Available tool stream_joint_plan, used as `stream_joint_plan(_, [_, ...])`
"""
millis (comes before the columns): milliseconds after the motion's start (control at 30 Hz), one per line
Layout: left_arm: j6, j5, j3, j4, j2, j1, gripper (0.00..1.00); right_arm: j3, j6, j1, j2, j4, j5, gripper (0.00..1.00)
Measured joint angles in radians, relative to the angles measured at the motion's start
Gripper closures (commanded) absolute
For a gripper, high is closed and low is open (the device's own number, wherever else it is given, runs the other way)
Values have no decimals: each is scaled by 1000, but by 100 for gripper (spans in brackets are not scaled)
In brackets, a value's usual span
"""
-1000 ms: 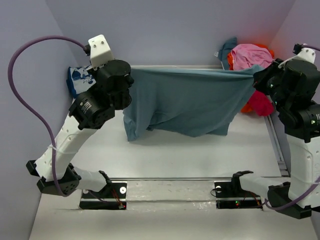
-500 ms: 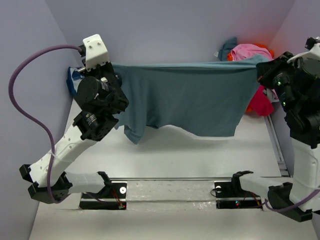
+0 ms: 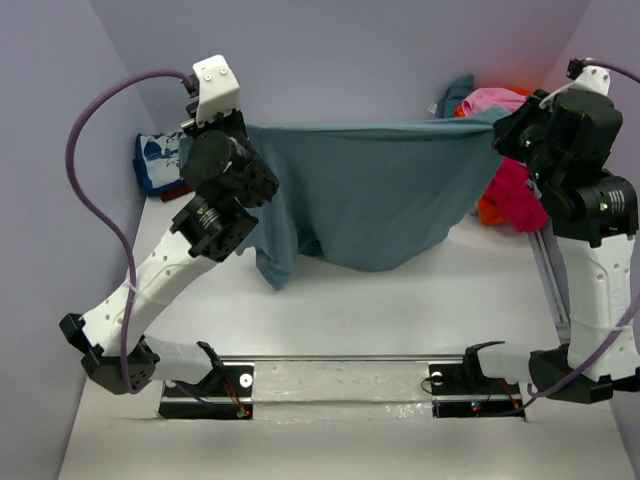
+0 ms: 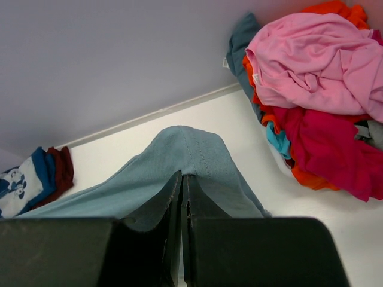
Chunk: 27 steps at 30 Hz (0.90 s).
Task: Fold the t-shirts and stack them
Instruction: Flatten out the tshirt
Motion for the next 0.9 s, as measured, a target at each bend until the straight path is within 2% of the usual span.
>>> stream_joint_plan(200, [-231, 139, 111, -238, 156, 176, 94, 100, -11, -1, 186, 14, 31, 93])
stream_joint_plan(367, [-491, 328, 259, -479, 322, 333, 94, 221, -5, -2, 394, -9, 25, 93])
stream_joint_plan(500, [-640, 457, 343, -607, 472, 446, 94, 290, 8, -2, 543, -26, 15, 93])
stream_joint_plan(767, [-788, 754, 463, -784, 767, 616, 94, 371, 30, -5, 791, -71, -10, 93])
stream_joint_plan(900, [-829, 849, 523, -857, 869, 655, 94, 374, 39, -17, 869, -84, -30, 93])
